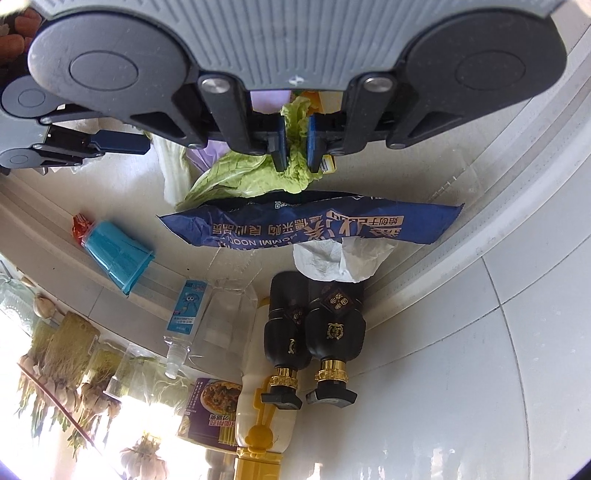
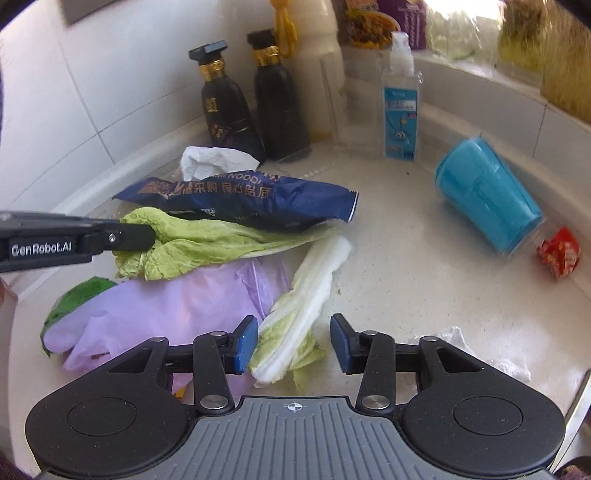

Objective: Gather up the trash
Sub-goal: 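Close left tool on a cabbage leaf while right tool grasps another cabbage leaf, then carry both cabbage leaves off the counter down over the cream bin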

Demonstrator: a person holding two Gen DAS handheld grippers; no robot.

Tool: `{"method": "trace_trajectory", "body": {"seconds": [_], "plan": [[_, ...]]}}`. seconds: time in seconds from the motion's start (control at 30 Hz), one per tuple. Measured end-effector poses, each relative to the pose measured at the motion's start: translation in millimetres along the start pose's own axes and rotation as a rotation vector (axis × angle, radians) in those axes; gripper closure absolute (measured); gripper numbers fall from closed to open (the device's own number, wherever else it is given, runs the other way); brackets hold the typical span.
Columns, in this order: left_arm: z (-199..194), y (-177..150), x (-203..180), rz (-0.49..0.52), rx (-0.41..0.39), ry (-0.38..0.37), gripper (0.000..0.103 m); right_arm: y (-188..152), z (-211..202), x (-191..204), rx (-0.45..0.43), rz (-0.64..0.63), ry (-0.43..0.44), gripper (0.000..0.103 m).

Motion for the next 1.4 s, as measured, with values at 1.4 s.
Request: {"method": "trace_trajectory", "body": {"seconds": [1.4], "plan": [[-163.2,-9.2,9.1,-0.051,-0.318,-0.098,0.095,-21.1,-130.8,20.8,-0.199,0.03,-0.046,0.087]]}}
Point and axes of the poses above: each gripper's, at about its wrist camera, not at the fingertips, and z roughly the way its jaws point, x to its left, y to its top, the point moved 2 cm from there along z, roughly the way its jaws point, and after that the axes turned 6 degrees about x, right-handed, at the moved point
